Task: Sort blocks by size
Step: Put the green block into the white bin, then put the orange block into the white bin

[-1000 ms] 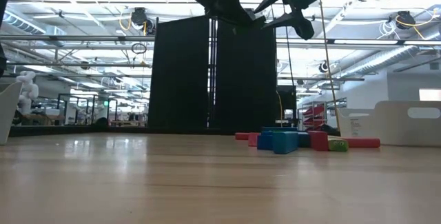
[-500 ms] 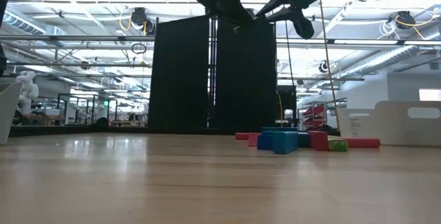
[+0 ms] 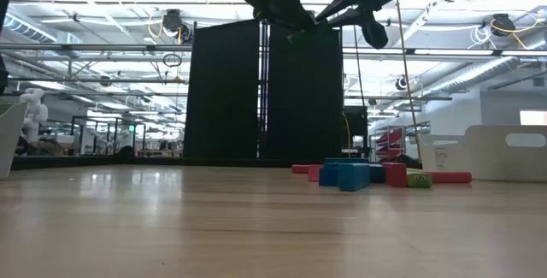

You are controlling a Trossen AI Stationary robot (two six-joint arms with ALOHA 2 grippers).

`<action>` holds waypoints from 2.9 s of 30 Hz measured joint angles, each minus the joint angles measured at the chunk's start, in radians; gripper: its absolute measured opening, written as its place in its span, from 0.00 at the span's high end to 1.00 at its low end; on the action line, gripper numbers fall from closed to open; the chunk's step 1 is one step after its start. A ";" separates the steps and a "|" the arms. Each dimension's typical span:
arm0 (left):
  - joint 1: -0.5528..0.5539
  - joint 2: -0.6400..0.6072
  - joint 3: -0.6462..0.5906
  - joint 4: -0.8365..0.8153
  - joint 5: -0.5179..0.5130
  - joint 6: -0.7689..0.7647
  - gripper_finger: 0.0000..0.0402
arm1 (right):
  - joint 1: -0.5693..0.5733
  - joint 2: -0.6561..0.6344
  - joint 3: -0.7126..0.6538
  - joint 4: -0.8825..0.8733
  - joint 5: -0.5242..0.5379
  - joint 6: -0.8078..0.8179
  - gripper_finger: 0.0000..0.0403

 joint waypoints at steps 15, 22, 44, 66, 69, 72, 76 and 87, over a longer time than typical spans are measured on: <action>0.001 0.000 0.000 -0.191 -0.111 -0.024 0.29 | -0.066 -0.001 0.000 -0.521 0.316 0.153 0.91; 0.002 0.000 0.000 -0.200 -0.126 -0.027 0.29 | -0.078 -0.005 0.000 -0.901 0.476 0.301 0.91; 0.072 0.246 -0.001 -0.158 0.159 -0.032 0.29 | -0.078 -0.005 0.000 -1.131 0.539 0.371 0.46; 0.167 0.434 0.030 -0.005 0.353 -0.082 0.29 | -0.078 -0.005 0.000 -1.096 0.543 0.292 0.42; 0.188 0.455 0.039 -0.017 0.395 -0.112 0.29 | -0.078 -0.005 0.000 -1.075 0.544 0.267 0.42; 0.195 0.474 0.054 -0.014 0.408 -0.121 0.29 | -0.078 -0.005 0.000 -1.048 0.546 0.238 0.42; 0.188 0.479 0.070 -0.009 0.409 -0.099 0.29 | -0.078 -0.005 0.000 -1.027 0.546 0.212 0.42; 0.127 0.540 0.077 -0.035 0.373 -0.128 0.39 | -0.078 -0.004 0.000 -1.000 0.542 0.171 0.42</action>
